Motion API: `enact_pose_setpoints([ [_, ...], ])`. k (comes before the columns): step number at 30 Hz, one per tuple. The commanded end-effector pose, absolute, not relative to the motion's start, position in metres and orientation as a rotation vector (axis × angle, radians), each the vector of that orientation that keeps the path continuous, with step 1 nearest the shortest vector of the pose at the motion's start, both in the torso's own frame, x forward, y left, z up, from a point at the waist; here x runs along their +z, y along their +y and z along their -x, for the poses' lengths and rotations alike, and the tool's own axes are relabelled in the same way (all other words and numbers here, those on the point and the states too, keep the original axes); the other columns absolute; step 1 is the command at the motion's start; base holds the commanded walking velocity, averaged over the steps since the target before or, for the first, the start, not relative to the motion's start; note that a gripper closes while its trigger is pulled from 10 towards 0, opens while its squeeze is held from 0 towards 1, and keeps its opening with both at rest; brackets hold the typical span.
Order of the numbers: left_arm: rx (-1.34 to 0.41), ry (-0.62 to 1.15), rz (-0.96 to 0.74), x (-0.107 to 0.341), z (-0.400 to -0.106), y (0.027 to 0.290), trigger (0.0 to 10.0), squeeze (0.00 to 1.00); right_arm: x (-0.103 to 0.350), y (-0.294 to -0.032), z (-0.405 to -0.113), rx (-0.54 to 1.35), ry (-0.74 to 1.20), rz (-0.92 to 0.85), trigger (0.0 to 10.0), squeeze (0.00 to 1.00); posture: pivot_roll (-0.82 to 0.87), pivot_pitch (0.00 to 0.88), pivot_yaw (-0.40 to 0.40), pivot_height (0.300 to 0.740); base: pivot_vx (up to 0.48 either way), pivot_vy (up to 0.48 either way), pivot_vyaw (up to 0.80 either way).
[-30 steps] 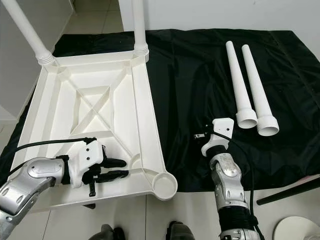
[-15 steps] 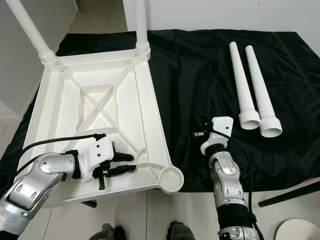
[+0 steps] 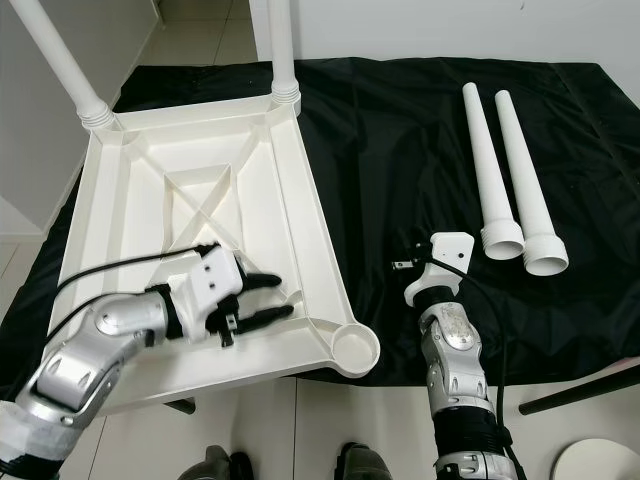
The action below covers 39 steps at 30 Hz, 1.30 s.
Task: Building children table
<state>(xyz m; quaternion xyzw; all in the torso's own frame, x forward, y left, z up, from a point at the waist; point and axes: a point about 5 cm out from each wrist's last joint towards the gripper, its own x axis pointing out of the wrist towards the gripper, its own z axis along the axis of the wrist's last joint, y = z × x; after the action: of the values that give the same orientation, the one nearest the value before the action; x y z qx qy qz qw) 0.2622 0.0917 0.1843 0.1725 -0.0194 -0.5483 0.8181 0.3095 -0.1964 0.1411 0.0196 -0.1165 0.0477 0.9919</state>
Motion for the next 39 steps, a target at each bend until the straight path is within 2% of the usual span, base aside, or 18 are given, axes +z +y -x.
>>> enact_pose_setpoints([
  [1, -1.08, -0.077, -0.339, 0.193, -0.266, 0.093, 10.0, 0.0, 0.142, -0.194, -0.31, 0.095, -0.244, -0.053, 10.0, 0.0, -0.06, 0.159, 0.087, 0.74, 0.0, 0.0, 0.0],
  [10, -0.893, -0.108, -0.304, 0.208, -0.282, 0.095, 10.0, 0.0, 0.146, -0.195, -0.313, 0.087, -0.262, -0.058, 10.0, 0.0, -0.08, 0.161, 0.063, 0.74, 0.0, 0.0, 0.0],
  [18, -0.725, -0.148, -0.167, 0.219, -0.298, 0.101, 10.0, 0.0, 0.16, -0.194, -0.315, 0.078, -0.303, -0.036, 10.0, 0.0, -0.12, 0.166, 0.067, 0.74, 0.0, 0.0, 0.0],
  [26, -0.651, -0.17, -0.116, 0.226, -0.306, 0.105, 10.0, 0.0, 0.163, -0.195, -0.313, 0.059, -0.313, -0.036, 10.0, 0.0, -0.13, 0.162, 0.076, 0.74, 0.0, 0.0, 0.0],
  [36, -0.668, -0.163, -0.105, 0.222, -0.307, 0.098, 10.0, 0.0, 0.175, -0.192, -0.314, 0.045, -0.341, -0.037, 10.0, 0.0, -0.12, 0.151, 0.096, 0.74, 0.0, 0.0, 0.0],
  [37, -0.678, -0.169, -0.111, 0.221, -0.306, 0.097, 10.0, 0.0, 0.176, -0.194, -0.314, 0.034, -0.345, -0.052, 10.0, 1.0, -0.1, 0.15, 0.096, 0.74, 0.0, 0.0, 0.0],
  [39, -0.685, -0.178, -0.116, 0.222, -0.305, 0.096, 10.0, 0.0, 0.177, -0.196, -0.313, 0.016, -0.348, -0.057, 10.0, 1.0, -0.1, 0.15, 0.096, 0.74, 0.0, 0.0, 0.0],
])
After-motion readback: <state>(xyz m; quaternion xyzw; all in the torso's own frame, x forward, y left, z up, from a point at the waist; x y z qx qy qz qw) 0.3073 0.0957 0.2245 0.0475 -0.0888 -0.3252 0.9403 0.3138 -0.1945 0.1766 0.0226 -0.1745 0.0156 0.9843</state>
